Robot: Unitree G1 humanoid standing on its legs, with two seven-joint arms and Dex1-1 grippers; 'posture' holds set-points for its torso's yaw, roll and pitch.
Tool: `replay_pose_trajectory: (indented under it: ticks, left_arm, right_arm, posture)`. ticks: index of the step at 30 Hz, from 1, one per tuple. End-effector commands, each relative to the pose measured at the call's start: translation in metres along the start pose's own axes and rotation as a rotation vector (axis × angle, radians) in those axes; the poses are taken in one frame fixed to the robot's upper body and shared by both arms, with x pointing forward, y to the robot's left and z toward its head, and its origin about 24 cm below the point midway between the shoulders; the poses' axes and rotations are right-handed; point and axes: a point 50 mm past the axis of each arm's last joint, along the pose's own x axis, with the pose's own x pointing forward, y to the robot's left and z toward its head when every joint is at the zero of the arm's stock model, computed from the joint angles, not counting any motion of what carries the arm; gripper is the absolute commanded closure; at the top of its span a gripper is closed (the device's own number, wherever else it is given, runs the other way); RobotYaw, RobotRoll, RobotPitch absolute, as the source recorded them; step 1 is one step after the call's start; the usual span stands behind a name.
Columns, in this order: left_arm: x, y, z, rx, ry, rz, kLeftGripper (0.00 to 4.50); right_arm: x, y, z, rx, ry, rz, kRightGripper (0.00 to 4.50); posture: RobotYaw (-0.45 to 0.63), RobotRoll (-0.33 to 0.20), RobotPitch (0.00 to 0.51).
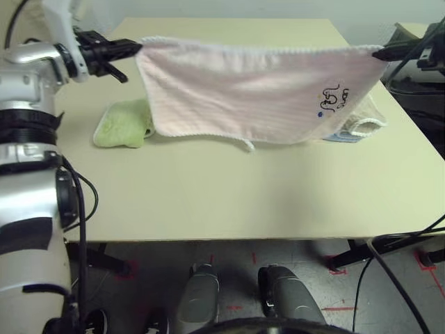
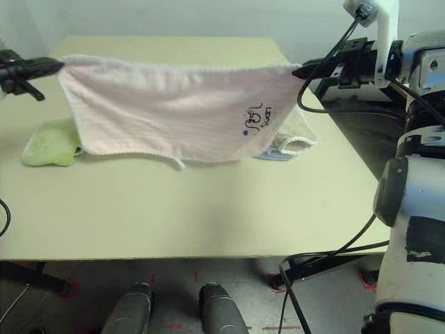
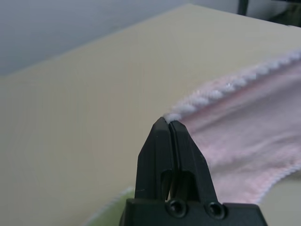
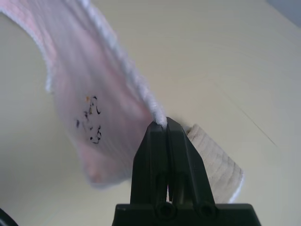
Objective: Fold the towel and set it aside.
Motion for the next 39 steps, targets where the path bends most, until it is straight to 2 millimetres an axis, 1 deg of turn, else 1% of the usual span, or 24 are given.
replay_pose_trajectory:
  ticks: [1,7,12,14,19,20,21,23,25,27,29,31,33,35,37,39]
  left_arm:
    - [-0.010,0.011,-0.007,-0.010,0.032,0.041,4.45]
    - [-0.017,0.016,-0.018,0.001,0.078,0.041,4.45]
    - [-0.020,0.012,-0.022,0.006,0.109,-0.043,4.45]
    - [-0.021,0.010,-0.023,0.009,0.129,-0.097,4.45]
    - [-0.024,0.002,-0.023,-0.007,0.194,-0.281,4.45]
    - [-0.024,0.000,-0.023,-0.016,0.206,-0.315,4.45]
    - [-0.025,-0.003,-0.022,-0.033,0.236,-0.388,4.45]
    - [-0.026,-0.009,-0.019,-0.074,0.276,-0.491,4.45]
    - [-0.025,-0.012,-0.017,-0.105,0.293,-0.523,4.45]
    - [-0.020,-0.014,-0.014,-0.111,0.304,-0.536,4.45]
    - [-0.015,-0.016,-0.011,-0.123,0.295,-0.541,4.45]
    - [-0.010,-0.017,-0.009,-0.151,0.283,-0.541,4.45]
    - [-0.003,-0.019,-0.011,-0.178,0.279,-0.506,4.45]
    - [0.005,-0.021,-0.012,-0.178,0.278,-0.465,4.45]
    - [0.015,-0.021,-0.011,-0.149,0.265,-0.380,4.45]
    - [0.022,-0.020,-0.008,-0.115,0.245,-0.279,4.45]
  right_arm:
    - [-0.005,0.000,-0.007,0.038,-0.003,0.007,4.50]
    - [-0.004,0.002,-0.010,0.054,0.002,0.029,4.50]
    - [-0.003,0.007,-0.008,0.047,0.011,0.087,4.50]
    - [-0.001,0.011,-0.008,0.010,0.047,0.138,4.50]
    - [0.007,0.027,-0.011,-0.193,0.238,0.252,4.50]
    - [0.008,0.031,-0.010,-0.213,0.253,0.275,4.50]
    - [0.010,0.037,-0.004,-0.228,0.262,0.312,4.50]
    - [0.012,0.047,0.005,-0.210,0.284,0.381,4.50]
    - [0.013,0.053,0.009,-0.156,0.301,0.426,4.50]
    - [0.021,0.050,0.017,-0.139,0.263,0.439,4.50]
    - [0.030,0.040,0.022,-0.152,0.242,0.406,4.50]
    - [0.037,0.031,0.023,-0.154,0.237,0.369,4.50]
    - [0.048,0.021,0.020,-0.200,0.248,0.261,4.50]
    - [0.057,0.016,0.021,-0.242,0.249,0.173,4.50]
    - [0.065,0.011,0.028,-0.286,0.205,0.052,4.50]
    - [0.072,0.007,0.040,-0.329,0.134,-0.073,4.50]
  posture:
    - [0.02,0.000,0.088]
    - [0.02,0.000,0.089]
    - [0.02,0.000,0.089]
    - [0.02,0.000,0.090]
    - [0.00,0.000,0.092]
    - [0.00,0.000,0.093]
    - [0.00,0.000,0.094]
    - [0.00,0.000,0.096]
    - [0.00,0.000,0.098]
    - [0.01,0.000,0.102]
    - [0.01,0.000,0.103]
    - [0.01,0.000,0.105]
    - [0.01,0.000,0.109]
    - [0.01,0.000,0.112]
    - [0.02,0.000,0.116]
    - [0.01,0.000,0.118]
